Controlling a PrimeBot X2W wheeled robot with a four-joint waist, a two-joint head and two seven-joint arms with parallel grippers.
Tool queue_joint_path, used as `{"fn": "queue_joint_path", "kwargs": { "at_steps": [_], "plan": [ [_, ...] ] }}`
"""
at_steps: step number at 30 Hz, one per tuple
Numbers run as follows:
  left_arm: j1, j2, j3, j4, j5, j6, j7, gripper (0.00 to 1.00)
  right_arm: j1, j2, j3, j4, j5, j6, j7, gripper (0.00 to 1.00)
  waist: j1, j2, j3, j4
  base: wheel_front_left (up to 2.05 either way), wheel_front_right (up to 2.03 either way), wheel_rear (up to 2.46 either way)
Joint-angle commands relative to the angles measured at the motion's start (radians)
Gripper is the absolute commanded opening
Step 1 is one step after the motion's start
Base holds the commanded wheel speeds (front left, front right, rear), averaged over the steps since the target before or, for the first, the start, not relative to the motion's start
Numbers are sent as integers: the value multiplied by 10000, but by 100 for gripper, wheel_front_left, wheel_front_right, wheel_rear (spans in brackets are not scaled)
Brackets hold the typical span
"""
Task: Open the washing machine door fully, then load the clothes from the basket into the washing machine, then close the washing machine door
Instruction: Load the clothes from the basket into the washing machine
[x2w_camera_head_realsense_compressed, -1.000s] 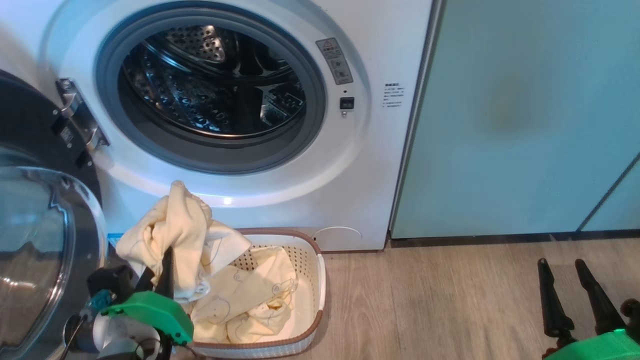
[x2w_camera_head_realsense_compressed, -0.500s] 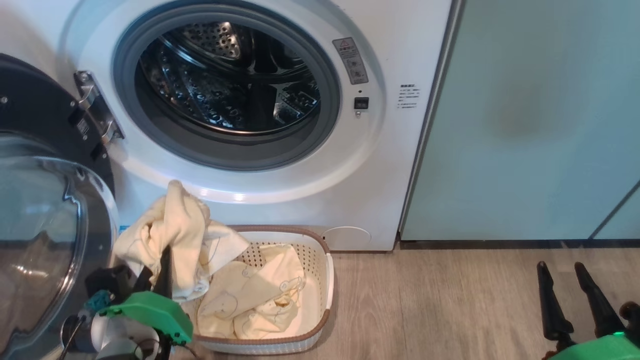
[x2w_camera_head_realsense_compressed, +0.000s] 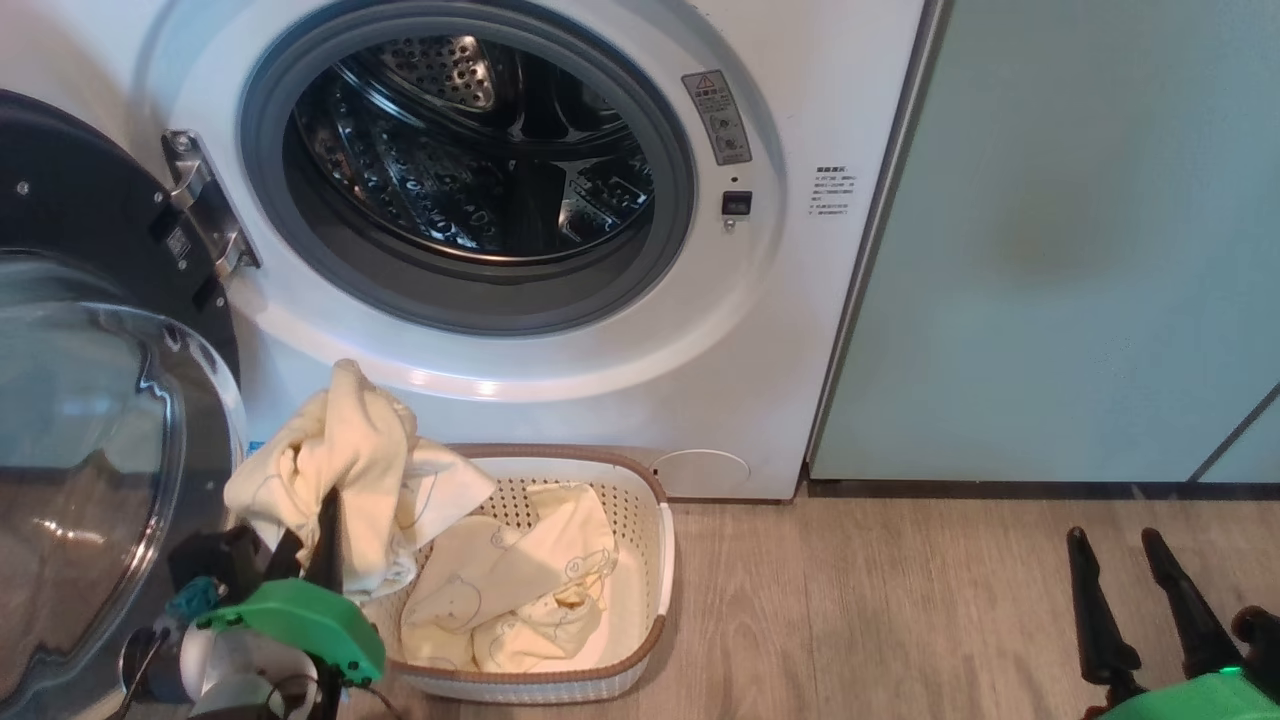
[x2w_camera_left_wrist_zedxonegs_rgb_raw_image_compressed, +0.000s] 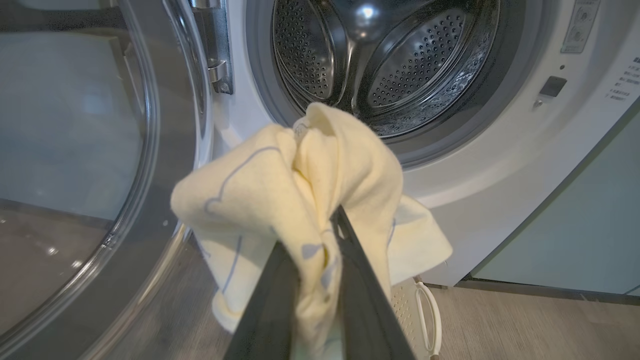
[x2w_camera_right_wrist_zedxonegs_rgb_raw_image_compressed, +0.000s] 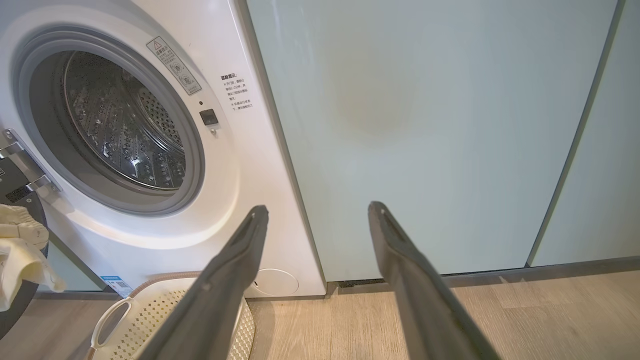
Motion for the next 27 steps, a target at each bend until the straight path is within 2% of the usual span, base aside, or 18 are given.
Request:
{"fn": "queue_joint_path", "kwargs": {
  "at_steps": [1, 12, 19, 27],
  "plan": [
    [-396, 295, 280, -412, -88, 44, -93, 0, -308, -170, 210, -332, -40, 42, -95, 100, 0, -1, 5, -28, 0, 0, 0],
    [-1168, 273, 130, -580, -173, 24, -23, 0, -423, -205, 273, -343, 36, 42, -95, 100, 0, -1, 305, -265, 0, 0, 0],
    [-2891, 291, -57, -235, -124, 83, 205, 0, -857, -109, 296, -423, 93, 42, -95, 100, 0, -1, 1124, -538, 0, 0, 0],
    [-5504, 343, -44, 936, -170, 273, 398, 0, -1544, -56, 468, -482, 172, 42, -95, 100, 0, -1, 2327, -1005, 0, 0, 0]
  ]
}}
